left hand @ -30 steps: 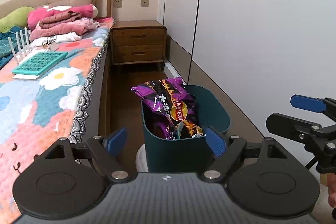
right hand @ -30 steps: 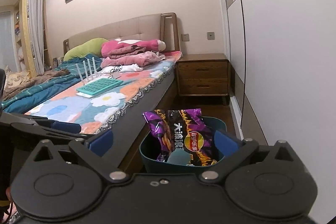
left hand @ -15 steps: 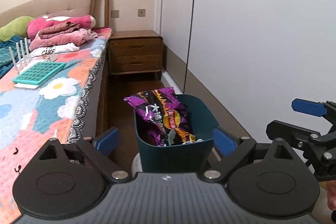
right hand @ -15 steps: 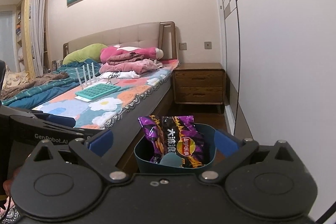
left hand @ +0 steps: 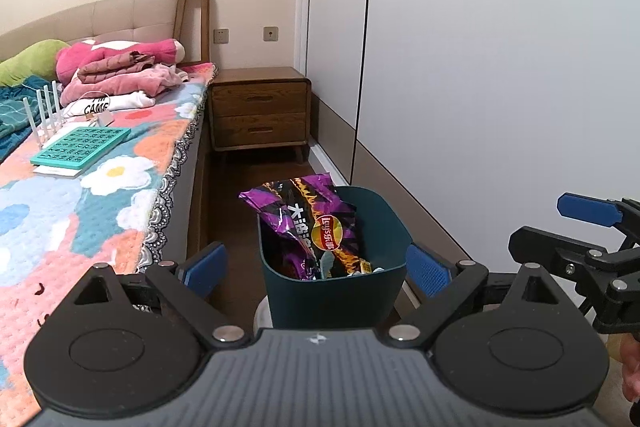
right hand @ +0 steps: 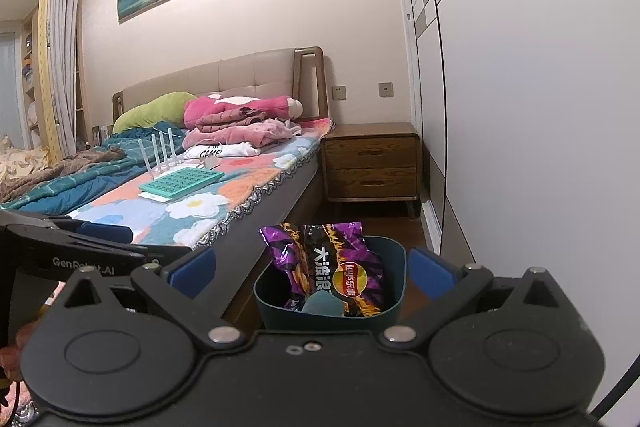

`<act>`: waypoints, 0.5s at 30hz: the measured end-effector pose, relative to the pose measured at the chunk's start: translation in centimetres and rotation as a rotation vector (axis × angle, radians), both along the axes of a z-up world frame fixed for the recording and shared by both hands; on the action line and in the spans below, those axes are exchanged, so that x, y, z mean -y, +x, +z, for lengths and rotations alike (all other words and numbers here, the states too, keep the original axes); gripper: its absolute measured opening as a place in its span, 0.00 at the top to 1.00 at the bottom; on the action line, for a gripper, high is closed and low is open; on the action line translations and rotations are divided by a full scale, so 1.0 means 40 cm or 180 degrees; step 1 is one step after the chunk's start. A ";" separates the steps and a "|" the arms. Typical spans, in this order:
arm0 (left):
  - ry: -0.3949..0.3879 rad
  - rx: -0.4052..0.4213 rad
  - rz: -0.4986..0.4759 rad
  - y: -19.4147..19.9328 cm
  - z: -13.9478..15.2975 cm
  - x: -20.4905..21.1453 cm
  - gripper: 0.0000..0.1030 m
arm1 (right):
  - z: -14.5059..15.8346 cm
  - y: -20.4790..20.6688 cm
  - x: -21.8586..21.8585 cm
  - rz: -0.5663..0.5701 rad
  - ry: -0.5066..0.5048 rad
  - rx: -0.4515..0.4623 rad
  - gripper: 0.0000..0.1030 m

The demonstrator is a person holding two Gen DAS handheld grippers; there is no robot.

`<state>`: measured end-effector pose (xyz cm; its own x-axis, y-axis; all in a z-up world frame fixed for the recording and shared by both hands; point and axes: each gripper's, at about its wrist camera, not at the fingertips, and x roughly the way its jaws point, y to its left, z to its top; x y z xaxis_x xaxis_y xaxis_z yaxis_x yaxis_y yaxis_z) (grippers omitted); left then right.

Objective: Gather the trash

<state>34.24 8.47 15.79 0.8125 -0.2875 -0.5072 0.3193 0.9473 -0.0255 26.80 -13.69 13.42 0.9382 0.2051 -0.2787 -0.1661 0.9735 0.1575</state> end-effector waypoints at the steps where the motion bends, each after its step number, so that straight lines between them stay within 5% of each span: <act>1: -0.0003 0.0004 0.0001 -0.001 0.000 0.000 0.06 | 0.000 -0.002 -0.002 -0.0005 -0.0002 0.0007 0.00; 15: -0.0020 -0.0006 0.0058 0.001 -0.006 -0.002 0.06 | -0.006 -0.015 0.003 -0.0120 0.0048 0.0001 0.00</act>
<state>34.29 8.54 15.53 0.8167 -0.2757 -0.5069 0.3018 0.9528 -0.0320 26.19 -13.82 13.19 0.9454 0.1739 -0.2755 -0.1295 0.9765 0.1722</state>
